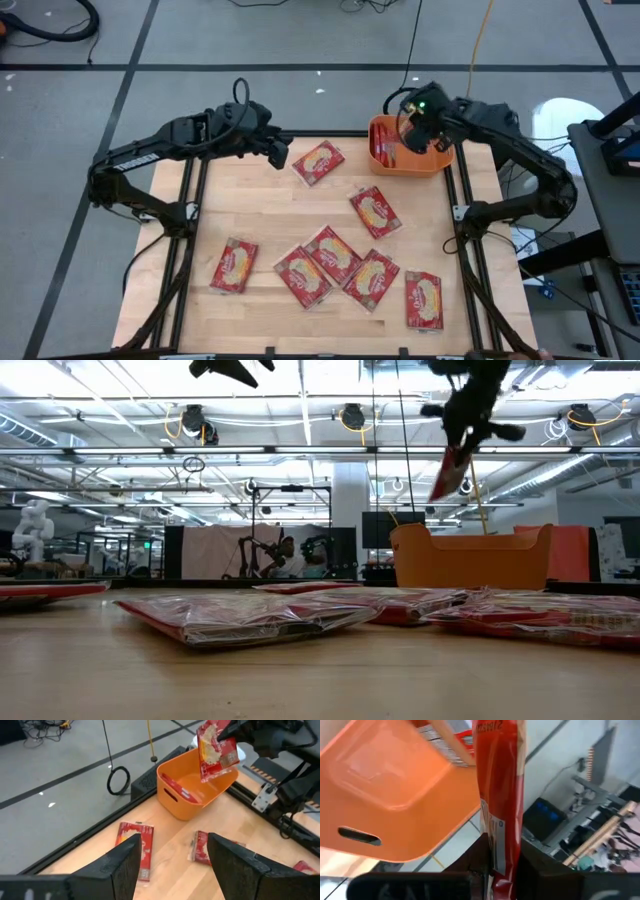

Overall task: Sort popcorn bags into baskets
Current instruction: Put the red popcorn bag into the orange bin

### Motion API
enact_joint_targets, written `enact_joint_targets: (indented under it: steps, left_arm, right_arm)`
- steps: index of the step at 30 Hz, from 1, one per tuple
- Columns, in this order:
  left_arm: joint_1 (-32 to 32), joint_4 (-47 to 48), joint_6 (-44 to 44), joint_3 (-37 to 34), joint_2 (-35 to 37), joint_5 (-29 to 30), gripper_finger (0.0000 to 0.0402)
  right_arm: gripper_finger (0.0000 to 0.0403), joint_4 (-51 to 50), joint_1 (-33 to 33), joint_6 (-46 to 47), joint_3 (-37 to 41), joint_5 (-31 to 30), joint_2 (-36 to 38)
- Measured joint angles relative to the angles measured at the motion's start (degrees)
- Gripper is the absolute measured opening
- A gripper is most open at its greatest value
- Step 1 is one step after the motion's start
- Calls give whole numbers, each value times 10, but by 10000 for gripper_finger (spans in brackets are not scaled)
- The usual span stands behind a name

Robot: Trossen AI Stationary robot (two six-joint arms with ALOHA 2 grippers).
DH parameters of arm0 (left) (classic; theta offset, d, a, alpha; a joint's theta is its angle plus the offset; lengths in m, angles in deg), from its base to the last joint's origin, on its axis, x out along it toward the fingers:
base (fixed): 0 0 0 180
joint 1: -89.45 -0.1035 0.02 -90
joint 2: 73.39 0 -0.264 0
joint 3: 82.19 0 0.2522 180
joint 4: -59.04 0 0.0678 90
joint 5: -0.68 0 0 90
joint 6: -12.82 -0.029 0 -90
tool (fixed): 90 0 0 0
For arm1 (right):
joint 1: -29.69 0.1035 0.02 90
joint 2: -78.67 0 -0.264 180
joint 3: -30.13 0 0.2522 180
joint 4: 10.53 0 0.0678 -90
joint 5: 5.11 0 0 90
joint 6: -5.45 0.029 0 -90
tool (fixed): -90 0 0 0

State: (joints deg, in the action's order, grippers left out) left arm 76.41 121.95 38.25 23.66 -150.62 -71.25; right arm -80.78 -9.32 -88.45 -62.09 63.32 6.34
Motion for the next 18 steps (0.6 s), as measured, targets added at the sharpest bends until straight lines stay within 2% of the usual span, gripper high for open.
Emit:
enact_joint_targets:
  steps: [10, 18]
  left_arm:
    - [-13, 9, -50, 0, 0, -11, 230]
    - [-27, 8, -78, 0, 0, -41, 230]
  right_arm:
    - [47, 15, -40, 1, 90, -10, -27]
    - [47, 38, -56, -1, 120, 31, -69]
